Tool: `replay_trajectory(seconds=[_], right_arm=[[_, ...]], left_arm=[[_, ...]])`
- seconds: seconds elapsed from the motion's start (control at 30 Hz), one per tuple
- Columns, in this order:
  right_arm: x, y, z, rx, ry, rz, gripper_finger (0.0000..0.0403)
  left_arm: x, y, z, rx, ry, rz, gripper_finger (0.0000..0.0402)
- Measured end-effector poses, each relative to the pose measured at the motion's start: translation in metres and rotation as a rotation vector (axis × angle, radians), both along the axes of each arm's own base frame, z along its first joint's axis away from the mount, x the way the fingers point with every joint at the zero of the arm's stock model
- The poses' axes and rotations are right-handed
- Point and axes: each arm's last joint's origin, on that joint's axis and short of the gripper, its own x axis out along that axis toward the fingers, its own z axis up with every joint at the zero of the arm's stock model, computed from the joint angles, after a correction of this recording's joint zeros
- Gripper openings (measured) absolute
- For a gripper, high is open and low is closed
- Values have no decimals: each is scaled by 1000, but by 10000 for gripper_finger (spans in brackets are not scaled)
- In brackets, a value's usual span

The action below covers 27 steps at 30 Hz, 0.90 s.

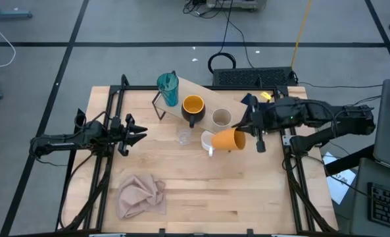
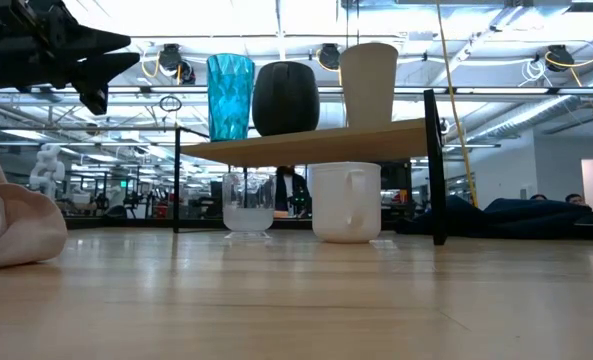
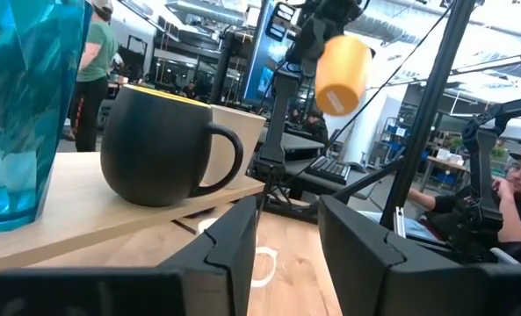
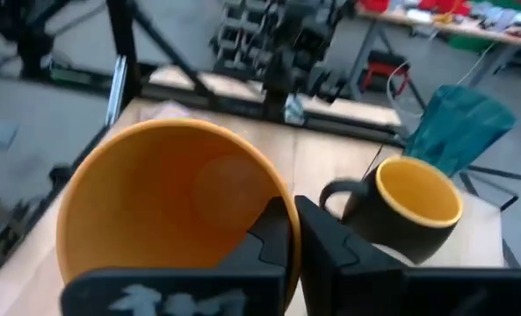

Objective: Stack small to large cups/mugs on shelf
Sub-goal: Put the yellow cup on the shelf

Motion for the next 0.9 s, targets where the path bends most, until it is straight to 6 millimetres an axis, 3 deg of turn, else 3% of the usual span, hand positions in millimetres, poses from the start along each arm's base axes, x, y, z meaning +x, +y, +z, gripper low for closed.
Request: replay_trajectory(seconds=[0.2, 0.47, 0.73, 0.9], right_arm=[[10, -18, 7, -9, -79, -84, 0], [14, -35, 34, -55, -141, -146, 0], [24, -37, 28, -64, -99, -147, 0], [32, -57, 45, -46, -100, -233, 0]], left_arm=[[0, 0, 0, 16, 3, 4, 124], [0, 0, -1, 19, 6, 2, 124], [-2, 0, 8, 115, -85, 38, 124], [-2, 0, 9, 135, -87, 54, 124]])
